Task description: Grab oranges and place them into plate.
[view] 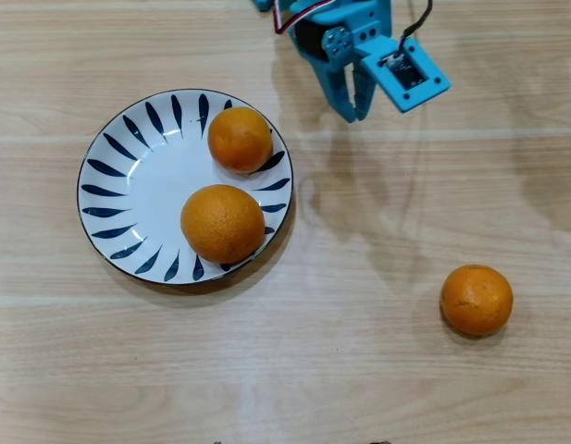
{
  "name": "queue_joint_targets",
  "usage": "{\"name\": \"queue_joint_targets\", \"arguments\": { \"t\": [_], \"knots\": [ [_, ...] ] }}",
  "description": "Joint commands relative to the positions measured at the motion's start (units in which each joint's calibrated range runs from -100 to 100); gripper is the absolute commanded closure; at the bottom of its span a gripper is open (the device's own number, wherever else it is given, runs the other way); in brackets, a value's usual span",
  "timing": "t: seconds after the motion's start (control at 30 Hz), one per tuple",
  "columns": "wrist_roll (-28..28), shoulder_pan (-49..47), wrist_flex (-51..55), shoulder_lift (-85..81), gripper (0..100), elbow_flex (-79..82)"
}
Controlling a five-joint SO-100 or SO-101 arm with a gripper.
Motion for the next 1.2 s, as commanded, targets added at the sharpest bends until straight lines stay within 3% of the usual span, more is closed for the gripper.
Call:
{"name": "queue_joint_targets", "arguments": {
  "t": [0.0, 0.3, 0.47, 0.8, 1.0, 1.07, 1.17],
  "knots": [
    [-1.8, -6.9, -18.4, 2.9, 98, -3.3],
    [-4.5, -11.7, -47.0, 16.7, 98, -3.7],
    [-4.6, -12.4, -57.3, 25.8, 98, -6.8],
    [-6.7, -12.1, -58.0, 47.6, 98, -31.3],
    [-8.3, -12.2, -57.9, 50.6, 97, -33.3],
    [-8.6, -12.1, -57.9, 50.9, 92, -33.3],
    [-8.4, -12.3, -57.9, 51.0, 75, -33.2]
  ]
}}
